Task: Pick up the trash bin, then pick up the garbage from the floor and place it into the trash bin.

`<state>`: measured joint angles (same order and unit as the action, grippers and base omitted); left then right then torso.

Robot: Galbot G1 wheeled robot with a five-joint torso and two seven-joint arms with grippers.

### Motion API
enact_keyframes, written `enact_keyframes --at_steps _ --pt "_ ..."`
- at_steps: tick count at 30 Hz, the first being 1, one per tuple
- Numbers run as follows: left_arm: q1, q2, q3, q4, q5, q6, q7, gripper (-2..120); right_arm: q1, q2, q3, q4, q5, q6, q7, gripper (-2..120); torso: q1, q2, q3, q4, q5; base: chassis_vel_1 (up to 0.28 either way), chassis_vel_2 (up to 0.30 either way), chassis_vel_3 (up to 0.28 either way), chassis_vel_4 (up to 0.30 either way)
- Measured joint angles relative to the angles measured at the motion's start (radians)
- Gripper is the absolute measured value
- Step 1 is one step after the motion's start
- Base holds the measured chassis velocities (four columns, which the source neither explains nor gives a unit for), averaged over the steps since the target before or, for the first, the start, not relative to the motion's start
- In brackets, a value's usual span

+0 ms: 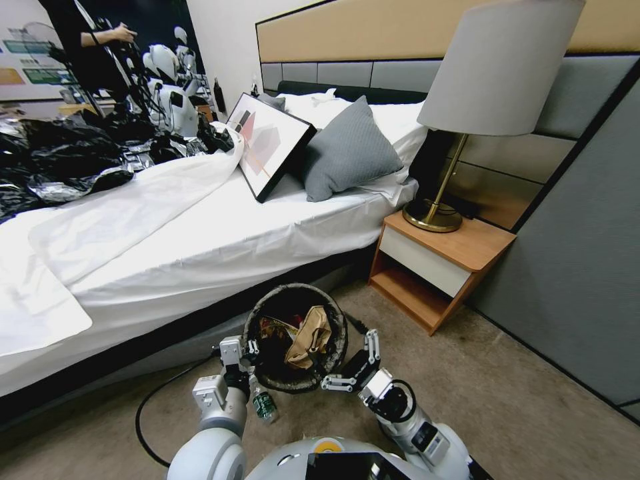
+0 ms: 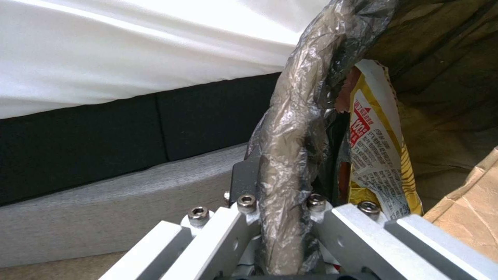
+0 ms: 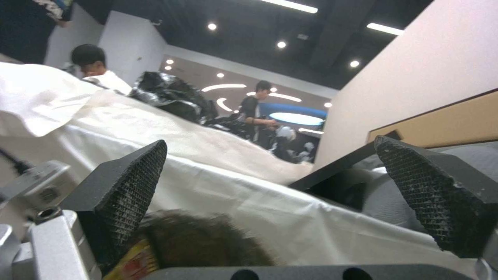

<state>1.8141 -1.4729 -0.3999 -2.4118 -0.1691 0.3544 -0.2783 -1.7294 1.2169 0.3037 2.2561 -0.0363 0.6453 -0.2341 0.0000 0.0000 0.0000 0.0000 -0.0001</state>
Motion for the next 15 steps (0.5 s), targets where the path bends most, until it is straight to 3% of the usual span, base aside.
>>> enact_keyframes --at_steps 6,9,15 --pt "0.005 0.0 -0.003 0.002 0.008 -0.008 0.001 0 -0.027 0.028 0.015 0.004 -0.011 0.001 0.125 100 0.0 0.0 0.0 0.0 0.0 0.0 0.0 0.0 0.0" --pt "0.014 0.002 -0.003 0.0 0.019 -0.013 0.003 0 -0.043 0.056 0.029 -0.007 -0.047 -0.031 0.288 100 0.0 0.0 0.0 -0.0001 0.0001 0.0 0.0 0.0 0.0" --pt "0.024 0.004 -0.001 -0.002 0.029 -0.022 0.005 0 -0.051 0.084 0.049 -0.025 -0.057 -0.078 0.405 100 0.0 0.0 0.0 0.0 0.0 0.0 0.0 0.0 0.0"
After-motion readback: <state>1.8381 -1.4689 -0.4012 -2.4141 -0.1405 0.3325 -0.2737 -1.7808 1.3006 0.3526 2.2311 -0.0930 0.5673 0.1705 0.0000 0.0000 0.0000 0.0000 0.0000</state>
